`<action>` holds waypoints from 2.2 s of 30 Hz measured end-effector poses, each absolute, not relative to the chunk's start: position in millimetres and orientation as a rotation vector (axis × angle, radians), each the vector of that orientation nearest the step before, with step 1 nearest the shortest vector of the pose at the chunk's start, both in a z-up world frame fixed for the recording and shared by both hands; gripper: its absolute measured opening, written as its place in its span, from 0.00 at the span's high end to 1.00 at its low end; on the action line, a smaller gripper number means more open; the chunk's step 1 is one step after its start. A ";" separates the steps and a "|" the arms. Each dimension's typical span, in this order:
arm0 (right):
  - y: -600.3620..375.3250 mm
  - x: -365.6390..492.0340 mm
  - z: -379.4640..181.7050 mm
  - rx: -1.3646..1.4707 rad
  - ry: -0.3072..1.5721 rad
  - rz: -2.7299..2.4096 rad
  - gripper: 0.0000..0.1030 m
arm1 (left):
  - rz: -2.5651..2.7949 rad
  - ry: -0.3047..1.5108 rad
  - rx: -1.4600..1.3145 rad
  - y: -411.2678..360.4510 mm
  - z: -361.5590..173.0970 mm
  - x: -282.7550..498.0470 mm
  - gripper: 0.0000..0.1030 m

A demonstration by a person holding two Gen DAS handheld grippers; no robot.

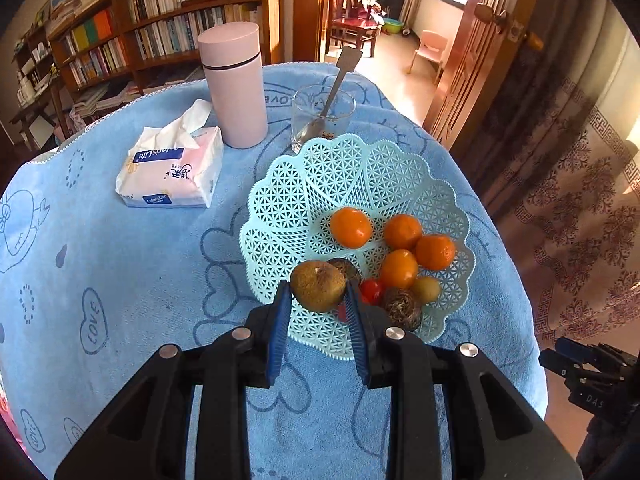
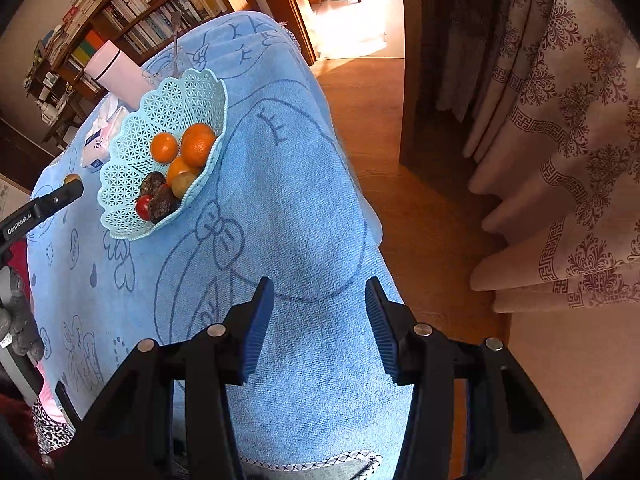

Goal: Organize fruits

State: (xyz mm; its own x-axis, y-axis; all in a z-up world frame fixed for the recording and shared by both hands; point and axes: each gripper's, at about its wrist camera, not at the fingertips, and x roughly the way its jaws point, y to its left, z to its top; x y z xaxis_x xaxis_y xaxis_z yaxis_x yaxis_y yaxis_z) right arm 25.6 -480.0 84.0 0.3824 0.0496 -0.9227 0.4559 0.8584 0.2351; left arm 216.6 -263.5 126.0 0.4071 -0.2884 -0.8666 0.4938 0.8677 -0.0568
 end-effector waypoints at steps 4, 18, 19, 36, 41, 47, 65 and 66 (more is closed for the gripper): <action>-482.4 18.4 81.5 0.484 1.179 -0.270 0.52 | -0.507 1.062 0.224 -287.4 111.0 232.5 0.73; -483.0 20.0 79.4 0.450 1.195 -0.255 0.51 | -0.484 1.092 0.241 -313.3 89.8 252.6 0.33; -482.2 20.9 79.7 0.449 1.194 -0.253 0.44 | -0.478 1.086 0.242 -312.4 92.3 252.3 0.33; -442.3 58.7 104.4 0.312 1.133 -0.163 0.18 | -0.423 0.971 0.251 -278.1 144.5 229.8 0.16; -434.3 77.0 126.5 0.268 1.060 -0.150 0.07 | -0.400 0.918 0.273 -269.9 165.5 219.8 0.12; -425.5 102.2 140.6 0.244 1.027 -0.137 0.03 | -0.318 0.884 0.297 -256.5 184.8 213.2 0.12; -408.8 152.3 124.6 0.162 1.013 -0.162 0.03 | -0.282 0.946 0.291 -238.9 161.5 209.2 0.10; -409.1 153.0 123.9 0.161 1.014 -0.164 0.03 | -0.281 0.949 0.293 -239.0 159.5 209.1 0.10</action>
State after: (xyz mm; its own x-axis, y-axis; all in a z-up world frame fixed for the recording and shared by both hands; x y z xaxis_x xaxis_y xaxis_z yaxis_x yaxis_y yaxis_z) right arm 153.0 -409.1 123.9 0.5180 -0.0616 -0.8532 0.2106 0.9759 0.0574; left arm 209.1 -238.9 159.5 0.5518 -0.1066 -0.8271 0.3611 0.9245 0.1218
